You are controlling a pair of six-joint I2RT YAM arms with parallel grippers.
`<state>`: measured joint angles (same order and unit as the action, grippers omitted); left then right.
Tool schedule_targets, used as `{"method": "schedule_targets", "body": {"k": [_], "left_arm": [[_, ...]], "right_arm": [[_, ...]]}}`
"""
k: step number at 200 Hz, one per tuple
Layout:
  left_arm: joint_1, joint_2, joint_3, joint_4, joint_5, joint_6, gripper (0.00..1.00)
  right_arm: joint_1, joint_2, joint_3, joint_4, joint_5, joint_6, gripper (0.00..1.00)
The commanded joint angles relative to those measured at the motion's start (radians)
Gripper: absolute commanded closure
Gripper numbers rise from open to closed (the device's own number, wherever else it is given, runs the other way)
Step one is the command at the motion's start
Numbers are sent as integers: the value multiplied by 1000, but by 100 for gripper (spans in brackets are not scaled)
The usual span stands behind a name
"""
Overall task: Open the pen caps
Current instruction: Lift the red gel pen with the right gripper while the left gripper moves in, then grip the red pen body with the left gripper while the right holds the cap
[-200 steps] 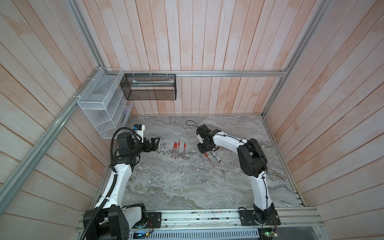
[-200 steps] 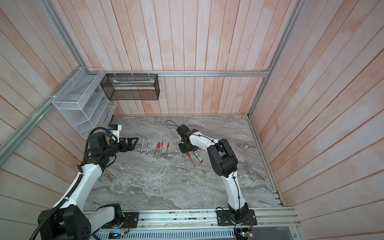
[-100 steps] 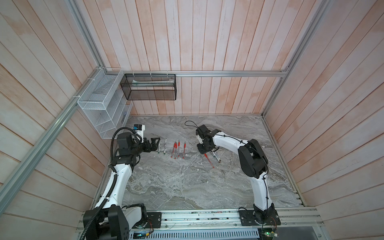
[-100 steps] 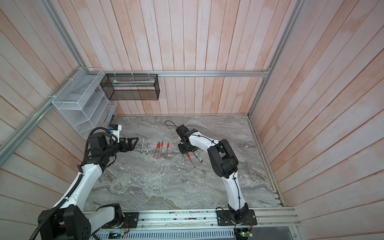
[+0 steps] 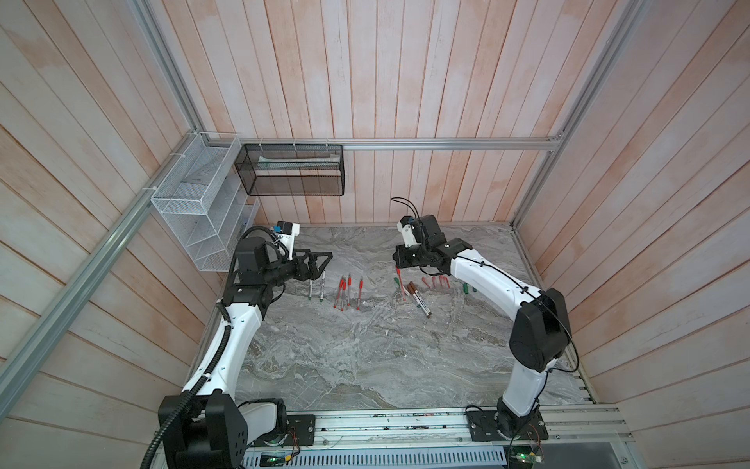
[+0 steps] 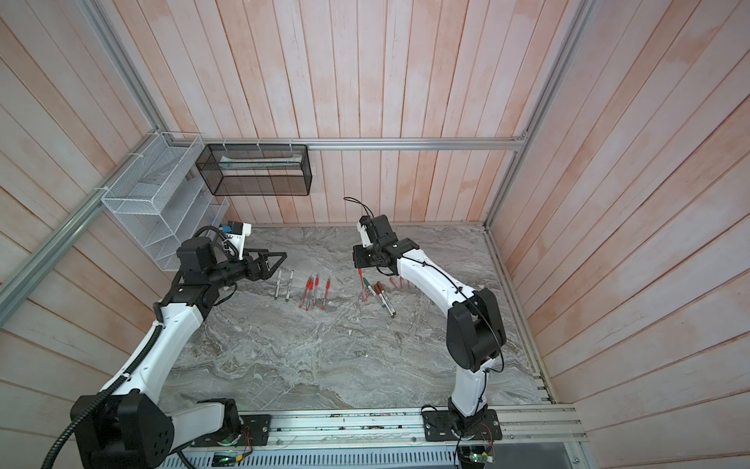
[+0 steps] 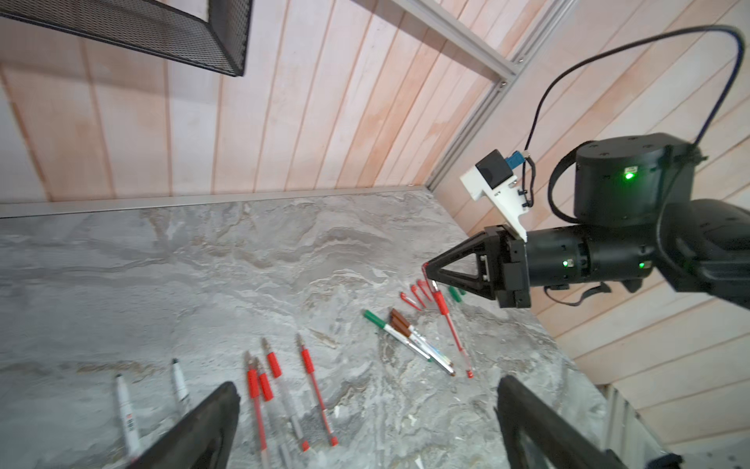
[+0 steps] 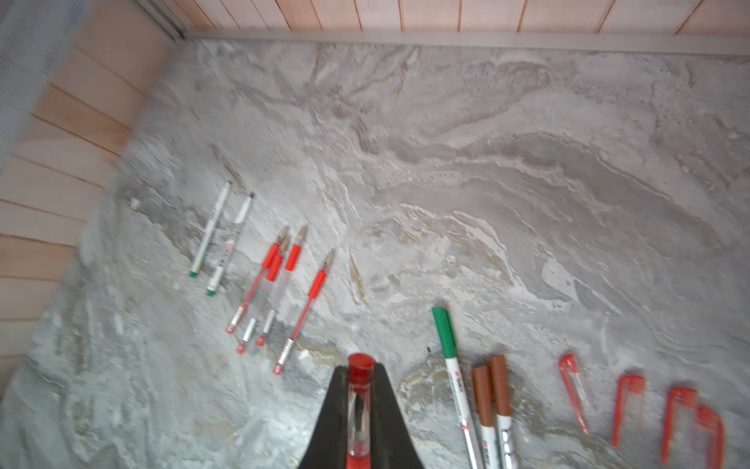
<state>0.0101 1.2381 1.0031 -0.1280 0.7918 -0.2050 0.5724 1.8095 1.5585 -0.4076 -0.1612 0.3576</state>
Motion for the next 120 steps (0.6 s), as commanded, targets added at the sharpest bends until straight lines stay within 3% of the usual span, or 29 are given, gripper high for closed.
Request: {"method": "schedule_targets", "body": {"k": [1, 44, 72, 120], "left_arm": [[-24, 31, -27, 167, 121, -167, 1], [-44, 44, -230, 590, 288, -442, 5], [-113, 81, -214, 564, 309, -378, 5], [-189, 141, -204, 639, 323, -447, 12]], "right_arm": [[-9, -74, -102, 185, -95, 132, 99], [-16, -263, -380, 637, -201, 366, 100], [-15, -313, -489, 863, -240, 473, 100], [13, -319, -572, 1119, -265, 589, 100]]}}
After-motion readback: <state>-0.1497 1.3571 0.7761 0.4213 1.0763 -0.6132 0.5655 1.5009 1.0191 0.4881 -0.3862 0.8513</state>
